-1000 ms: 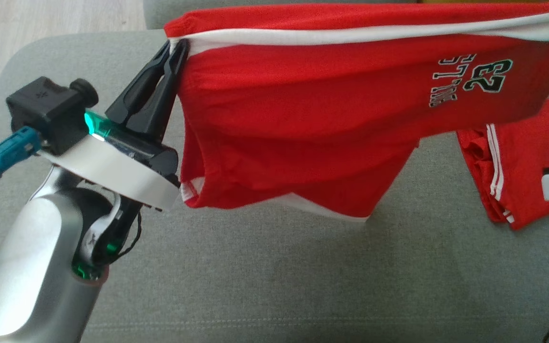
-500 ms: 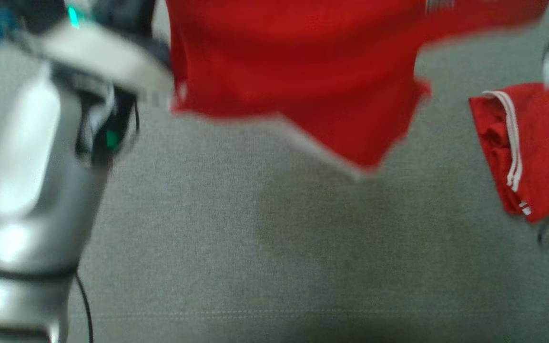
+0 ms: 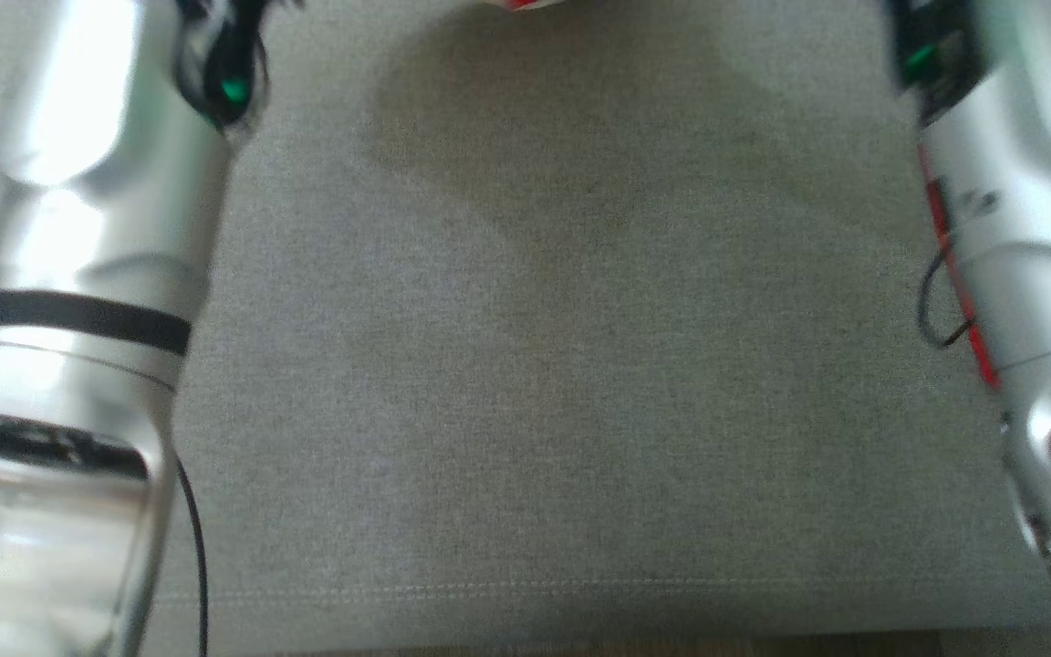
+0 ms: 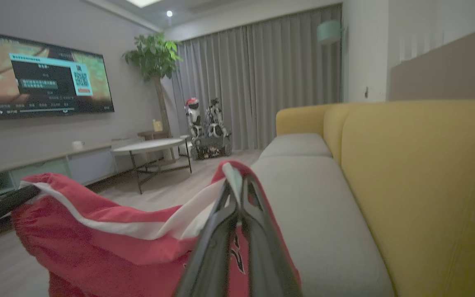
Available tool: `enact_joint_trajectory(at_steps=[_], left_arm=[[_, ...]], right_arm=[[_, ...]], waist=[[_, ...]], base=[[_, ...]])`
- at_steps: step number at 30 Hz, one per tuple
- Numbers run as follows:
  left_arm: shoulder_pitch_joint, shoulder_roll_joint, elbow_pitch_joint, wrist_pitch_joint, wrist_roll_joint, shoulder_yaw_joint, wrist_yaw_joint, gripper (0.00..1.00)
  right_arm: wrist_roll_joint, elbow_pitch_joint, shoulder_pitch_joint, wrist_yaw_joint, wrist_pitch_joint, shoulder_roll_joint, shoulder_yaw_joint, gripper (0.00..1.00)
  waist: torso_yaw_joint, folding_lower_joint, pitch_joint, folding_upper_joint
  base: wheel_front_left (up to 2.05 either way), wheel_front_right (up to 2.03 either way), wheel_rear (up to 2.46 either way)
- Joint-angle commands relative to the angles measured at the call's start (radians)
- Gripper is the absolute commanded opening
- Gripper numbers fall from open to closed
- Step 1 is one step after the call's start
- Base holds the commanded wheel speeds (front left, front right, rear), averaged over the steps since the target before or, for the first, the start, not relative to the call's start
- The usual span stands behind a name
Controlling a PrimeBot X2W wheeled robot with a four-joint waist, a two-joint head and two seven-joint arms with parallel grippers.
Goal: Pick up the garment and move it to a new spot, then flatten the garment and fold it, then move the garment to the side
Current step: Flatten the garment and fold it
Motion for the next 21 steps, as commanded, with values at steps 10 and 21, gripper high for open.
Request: enact_joint_trajectory(at_steps=[10, 21], left_arm=[[0.223, -0.029, 0.204, -0.012, -0.063, 0.028, -0.006, 0.0], [0.589, -0.026, -0.058, -0.012, -0.033, 0.054, -0.007, 0.0]], right_arm=[[0.162, 0.241, 0.185, 0.007, -0.066, 0.053, 0.159, 0.0], [0.197, 0.077, 0.557, 0.007, -0.083, 0.009, 0.123, 0.0]], waist=[[0.002, 0.0, 0.038, 0.0], [0.007, 0.0, -0.034, 0.0]], base=[[0.0, 0.0, 0.0], [0.0, 0.0, 0.0]])
